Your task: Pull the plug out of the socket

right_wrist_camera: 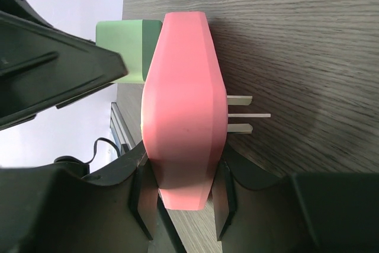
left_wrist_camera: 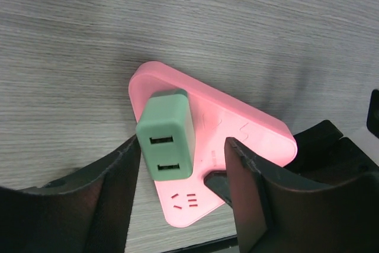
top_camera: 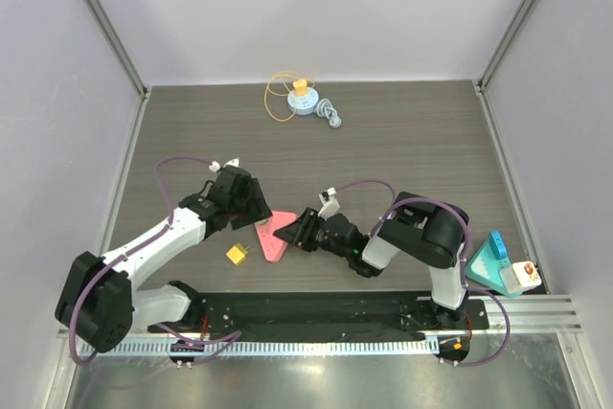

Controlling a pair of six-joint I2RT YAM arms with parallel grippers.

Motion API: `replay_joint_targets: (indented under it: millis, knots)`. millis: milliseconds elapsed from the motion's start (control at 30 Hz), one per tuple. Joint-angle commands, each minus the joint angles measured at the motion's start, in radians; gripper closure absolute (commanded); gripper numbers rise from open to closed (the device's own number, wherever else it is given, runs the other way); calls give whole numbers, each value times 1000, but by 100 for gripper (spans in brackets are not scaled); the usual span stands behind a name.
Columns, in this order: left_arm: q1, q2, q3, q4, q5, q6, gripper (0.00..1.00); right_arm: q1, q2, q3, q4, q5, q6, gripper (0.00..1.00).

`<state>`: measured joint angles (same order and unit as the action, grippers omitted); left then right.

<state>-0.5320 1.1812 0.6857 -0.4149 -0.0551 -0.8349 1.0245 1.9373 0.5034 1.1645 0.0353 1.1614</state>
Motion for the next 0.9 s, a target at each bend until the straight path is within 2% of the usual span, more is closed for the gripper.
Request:
replay_joint_targets:
  millis: [0,67,100,167,200,300,467,633,733,867]
  knots:
    - [0,21,22,76,18,-27,43,2,29,-6,-94,3,-81,99]
    - [0,23,14,88,24,-39,52,2,26,-5,-97,3,-85,99]
    - [0,24,11,91,26,-40,60,3,22,-5,-98,3,-86,99]
    - [0,17,3,93,28,-41,69,3,19,-5,-107,9,-86,99]
    - [0,11,0,93,31,-41,79,2,15,-8,-112,14,-86,99]
    - [0,-15,-8,94,50,-46,100,2,8,-17,-126,44,-74,99]
    - [0,-84,-43,113,106,-56,100,2,-31,-6,-271,133,-51,99]
    - [3,-167,-69,120,104,-108,100,2,-38,17,-406,176,-26,99]
    - [9,-167,-71,125,135,-124,100,2,-34,26,-439,187,4,99]
    - [13,-187,-109,215,208,-145,100,-6,-9,12,-427,176,63,99]
